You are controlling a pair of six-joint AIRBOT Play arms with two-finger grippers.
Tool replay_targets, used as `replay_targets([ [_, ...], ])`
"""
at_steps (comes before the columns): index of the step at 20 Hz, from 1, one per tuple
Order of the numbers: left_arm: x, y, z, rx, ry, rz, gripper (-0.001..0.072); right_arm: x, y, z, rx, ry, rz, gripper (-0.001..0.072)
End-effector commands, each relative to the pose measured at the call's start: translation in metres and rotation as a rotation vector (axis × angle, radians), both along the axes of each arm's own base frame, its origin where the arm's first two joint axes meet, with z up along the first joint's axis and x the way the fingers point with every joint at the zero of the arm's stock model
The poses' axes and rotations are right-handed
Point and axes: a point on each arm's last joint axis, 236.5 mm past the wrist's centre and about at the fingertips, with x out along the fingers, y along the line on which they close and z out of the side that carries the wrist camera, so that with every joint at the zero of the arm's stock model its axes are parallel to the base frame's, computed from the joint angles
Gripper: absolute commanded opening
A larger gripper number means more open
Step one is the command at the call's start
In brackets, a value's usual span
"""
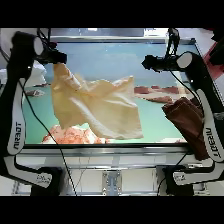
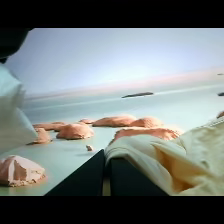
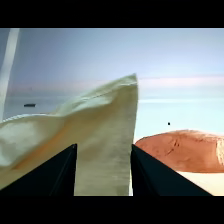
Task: Fold the shirts.
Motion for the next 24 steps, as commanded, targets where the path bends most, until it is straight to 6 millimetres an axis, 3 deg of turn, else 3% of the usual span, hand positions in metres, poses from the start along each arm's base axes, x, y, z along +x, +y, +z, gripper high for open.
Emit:
replay_targets([
  [1,0.042,-0.002,0.006,0.000,-0.158,0.010,0.0411,0.026,-0.012,-0.008,0.029,-0.051,-0.068,0.0410],
  [2,0.043,-0.001,0.026,-0.002,-0.199,0.011,0.0588,0.022,-0.016,-0.005,0.017,-0.040,-0.057,0.0410],
  [5,0.028,0.023,0.113,0.108,-0.352,0.032,0.0613,-0.003,-0.040,-0.004,-0.086,0.030,-0.023,0.0410],
  [6,0.016,0.035,0.130,0.166,-0.361,0.049,0.0613,-0.011,-0.047,-0.004,-0.124,0.049,-0.018,0.0410],
  [7,-0.002,0.052,0.137,0.219,-0.327,0.090,0.0613,-0.018,-0.053,-0.002,-0.158,0.065,-0.014,0.0410],
  [11,-0.089,0.118,0.116,0.290,-0.020,0.291,0.0613,-0.070,-0.047,-0.015,-0.224,0.226,0.098,0.0410],
  [14,-0.139,0.166,0.111,0.262,0.034,0.373,0.0602,-0.095,-0.053,-0.017,-0.252,0.246,0.108,0.0410],
  [16,-0.184,0.194,0.084,0.204,0.069,0.420,0.0602,-0.111,-0.063,-0.024,-0.273,0.248,0.088,0.0410],
  [17,-0.205,0.199,0.060,0.125,0.069,0.431,0.0602,-0.120,-0.069,-0.031,-0.266,0.258,0.073,0.0410],
  [21,-0.251,0.180,-0.066,-0.331,0.016,0.536,0.0601,-0.151,-0.069,-0.065,-0.150,0.306,0.023,0.0410],
  [23,-0.268,0.155,-0.129,-0.603,0.112,0.623,0.0601,-0.161,-0.066,-0.071,-0.115,0.302,0.010,0.0410],
  [24,-0.266,0.139,-0.148,-0.735,0.130,0.615,0.0601,-0.165,-0.064,-0.071,-0.107,0.297,0.008,0.0410],
])
